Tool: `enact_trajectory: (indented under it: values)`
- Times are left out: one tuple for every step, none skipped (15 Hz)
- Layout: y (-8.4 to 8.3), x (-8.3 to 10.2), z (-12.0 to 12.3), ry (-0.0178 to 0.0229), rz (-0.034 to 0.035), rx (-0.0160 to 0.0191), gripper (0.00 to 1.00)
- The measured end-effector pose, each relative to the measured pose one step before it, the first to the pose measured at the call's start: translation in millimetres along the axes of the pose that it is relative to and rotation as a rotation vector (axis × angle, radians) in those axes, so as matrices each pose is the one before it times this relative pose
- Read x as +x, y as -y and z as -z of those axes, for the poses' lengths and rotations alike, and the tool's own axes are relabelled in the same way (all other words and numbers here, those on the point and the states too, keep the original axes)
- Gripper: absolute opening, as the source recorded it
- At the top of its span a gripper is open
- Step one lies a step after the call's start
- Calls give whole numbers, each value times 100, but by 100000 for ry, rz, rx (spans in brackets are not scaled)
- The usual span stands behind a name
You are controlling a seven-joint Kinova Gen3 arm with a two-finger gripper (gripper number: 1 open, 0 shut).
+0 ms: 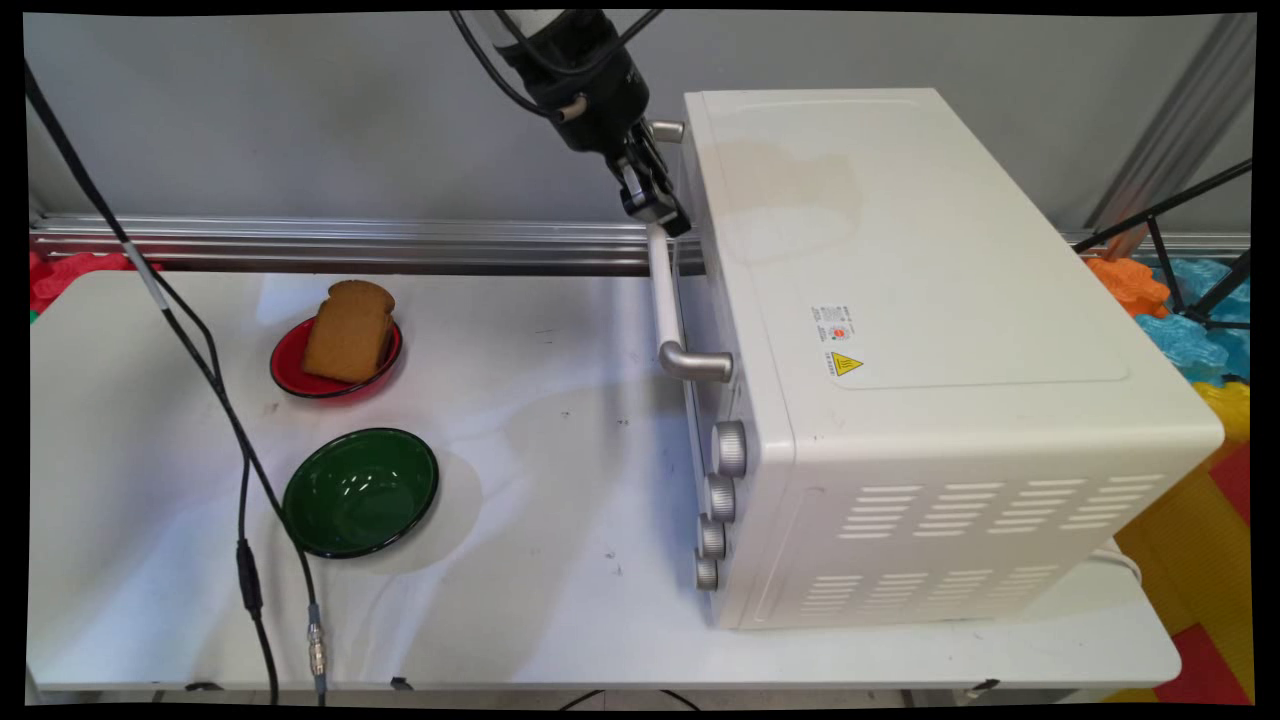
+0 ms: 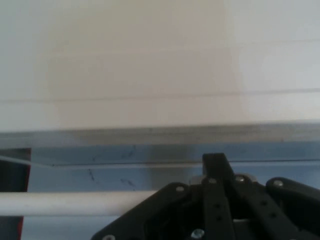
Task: Open the oven
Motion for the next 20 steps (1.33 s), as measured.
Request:
enact_trajectory:
  values:
    - [31,-163,-212,32,-412,-202,0]
    - [36,-192,-161,122,-331,-116,0]
    - [18,-164,-112,153,-231,-107,0]
    - [37,-264,-152,232,-408,-136,0]
    - [63,-367,-151,290,-537,-98,0]
    - [38,-275,-94,239,-450,-60,0]
    - [42,-329,-76,330,-378,-83,0]
    - [33,-485,-115,631,-559,-259,0]
    - [36,-479,-82,579,-292,-242,0]
    - [45,-574,-47,599,-295,-231,0]
    - [87,-776,-76,769,-522,-455,0]
    - [71,-624,-71,595,-296,-372,0]
    - [33,-354,-74,340,-317,-354,0]
    - [53,-664,-99,544,-370,-568,0]
    - [-44,-880,-59,420,-384,-725,0]
    - [93,-903,-109,328,-591,-781,0]
    - [68,-550,-79,154,-357,-440,0]
    - [46,-757,-140,102,-374,-419,0]
    - [161,-729,-197,-188,-625,-442,0]
    - [121,-610,-187,-236,-428,-364,0]
